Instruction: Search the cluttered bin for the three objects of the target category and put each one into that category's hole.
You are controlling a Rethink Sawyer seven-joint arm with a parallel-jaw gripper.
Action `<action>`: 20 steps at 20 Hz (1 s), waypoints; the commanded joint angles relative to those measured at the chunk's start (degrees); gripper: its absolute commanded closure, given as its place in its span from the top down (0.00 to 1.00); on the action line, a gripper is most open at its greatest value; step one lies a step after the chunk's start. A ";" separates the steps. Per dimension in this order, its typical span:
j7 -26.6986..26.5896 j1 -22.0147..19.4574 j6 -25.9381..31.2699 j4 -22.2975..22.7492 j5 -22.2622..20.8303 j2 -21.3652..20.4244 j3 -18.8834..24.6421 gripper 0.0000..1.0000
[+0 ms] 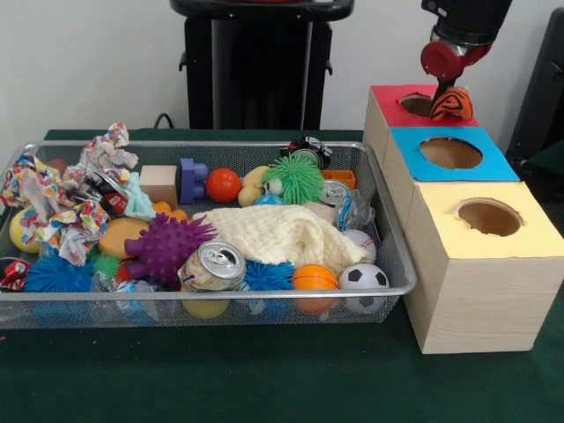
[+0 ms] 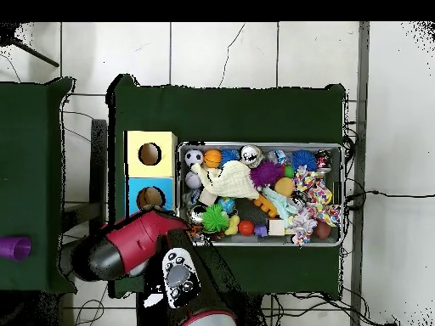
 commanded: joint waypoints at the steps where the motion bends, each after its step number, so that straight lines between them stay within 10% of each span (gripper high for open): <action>1: -4.70 -4.93 -4.07 -10.14 -6.61 5.71 2.08 0.00; 20: -7.51 -12.04 1.54 -7.08 -6.34 2.15 7.68 0.00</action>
